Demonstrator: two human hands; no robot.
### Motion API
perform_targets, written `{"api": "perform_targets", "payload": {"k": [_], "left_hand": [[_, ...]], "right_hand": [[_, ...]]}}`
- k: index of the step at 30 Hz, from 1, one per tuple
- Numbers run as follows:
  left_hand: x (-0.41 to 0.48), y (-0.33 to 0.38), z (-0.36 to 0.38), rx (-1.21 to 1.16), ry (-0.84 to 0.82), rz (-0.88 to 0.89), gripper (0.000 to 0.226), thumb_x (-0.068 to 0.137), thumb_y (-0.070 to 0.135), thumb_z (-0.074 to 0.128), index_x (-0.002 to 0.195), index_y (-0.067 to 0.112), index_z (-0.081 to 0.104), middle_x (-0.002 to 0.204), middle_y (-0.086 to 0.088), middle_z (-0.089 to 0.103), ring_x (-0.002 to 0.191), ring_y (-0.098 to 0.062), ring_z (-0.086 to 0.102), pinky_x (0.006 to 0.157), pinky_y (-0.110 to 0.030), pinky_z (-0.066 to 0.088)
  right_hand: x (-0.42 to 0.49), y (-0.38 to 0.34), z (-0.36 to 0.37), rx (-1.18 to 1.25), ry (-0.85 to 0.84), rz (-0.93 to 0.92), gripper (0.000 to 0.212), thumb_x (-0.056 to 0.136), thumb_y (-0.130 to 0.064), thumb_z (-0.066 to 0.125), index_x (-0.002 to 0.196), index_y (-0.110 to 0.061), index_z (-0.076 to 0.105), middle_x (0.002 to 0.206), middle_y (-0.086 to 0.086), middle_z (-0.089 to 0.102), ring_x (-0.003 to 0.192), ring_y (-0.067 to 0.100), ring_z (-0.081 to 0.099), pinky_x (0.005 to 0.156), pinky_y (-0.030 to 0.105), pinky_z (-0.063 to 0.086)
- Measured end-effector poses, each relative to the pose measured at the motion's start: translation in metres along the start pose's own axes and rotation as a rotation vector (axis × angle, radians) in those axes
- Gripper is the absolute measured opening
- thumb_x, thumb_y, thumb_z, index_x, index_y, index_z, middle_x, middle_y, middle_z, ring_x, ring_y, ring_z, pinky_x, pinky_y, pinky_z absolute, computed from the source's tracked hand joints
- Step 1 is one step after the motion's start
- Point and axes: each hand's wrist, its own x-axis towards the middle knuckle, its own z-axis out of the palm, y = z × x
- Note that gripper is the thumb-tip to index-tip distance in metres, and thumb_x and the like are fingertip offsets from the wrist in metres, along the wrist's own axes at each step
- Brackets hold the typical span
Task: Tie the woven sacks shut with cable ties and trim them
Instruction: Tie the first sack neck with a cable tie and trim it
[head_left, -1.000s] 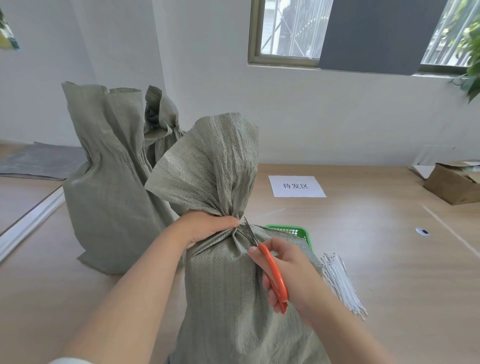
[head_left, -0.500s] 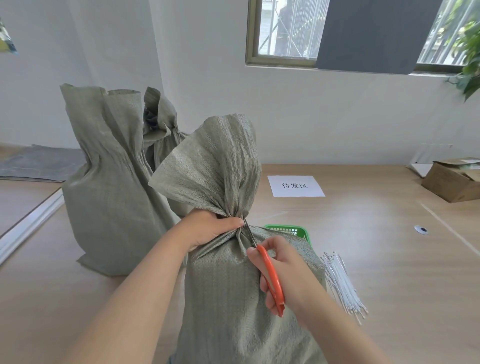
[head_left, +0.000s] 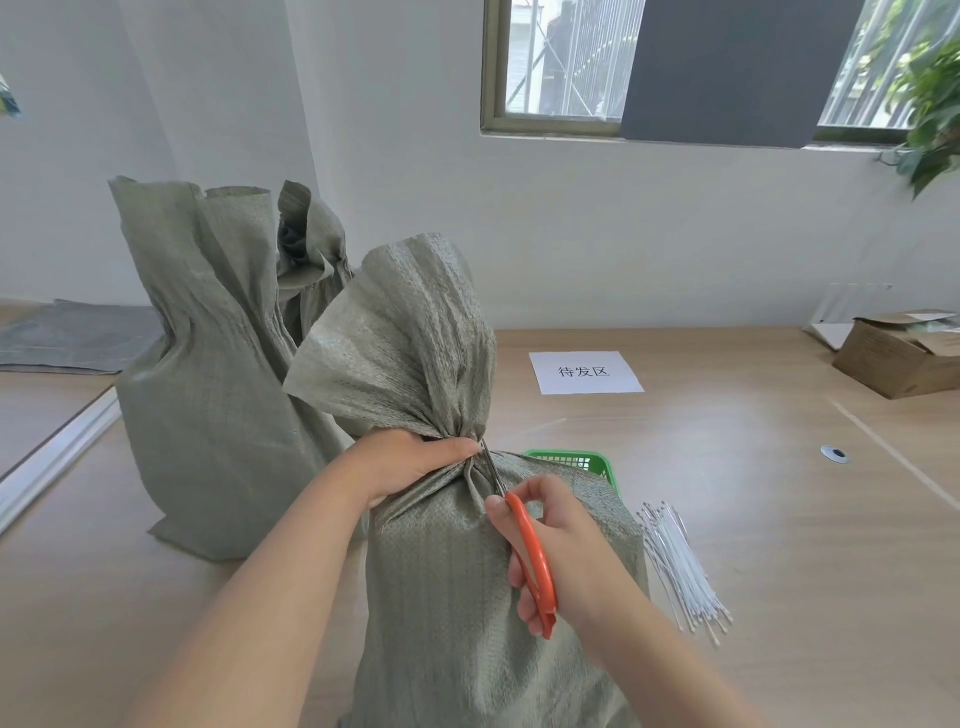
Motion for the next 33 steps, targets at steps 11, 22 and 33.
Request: {"api": "perform_targets", "payload": {"k": [11,22,33], "left_hand": [[0.001,-0.002,-0.001,-0.023,-0.024,0.018,0.022,0.072,0.058,0.078,0.080,0.038,0.075,0.086,0.030,0.071,0.102,0.000,0.066,0.097,-0.021,0.045],[-0.003,0.000,0.002,-0.068,-0.028,0.011,0.014,0.078,0.049,0.079,0.079,0.037,0.071,0.079,0.031,0.066,0.089,0.010,0.061,0.075,-0.006,0.041],[-0.007,-0.001,0.004,-0.210,-0.010,-0.047,0.020,0.073,0.039,0.085,0.086,0.026,0.077,0.089,0.017,0.075,0.094,-0.004,0.070,0.095,-0.025,0.051]], "right_hand": [[0.000,-0.002,0.003,-0.023,0.014,-0.009,0.021,0.094,-0.041,0.061,0.104,-0.028,0.049,0.060,0.010,0.054,0.036,0.021,0.048,0.037,0.023,0.039],[-0.002,0.005,0.006,-0.040,0.072,-0.074,0.019,0.094,-0.040,0.062,0.103,-0.032,0.048,0.058,0.004,0.053,0.036,0.021,0.047,0.036,0.023,0.038],[-0.005,0.010,-0.022,-0.069,0.156,-0.161,0.022,0.088,-0.042,0.070,0.098,-0.029,0.055,0.051,-0.001,0.055,0.037,0.021,0.049,0.036,0.022,0.036]]}}
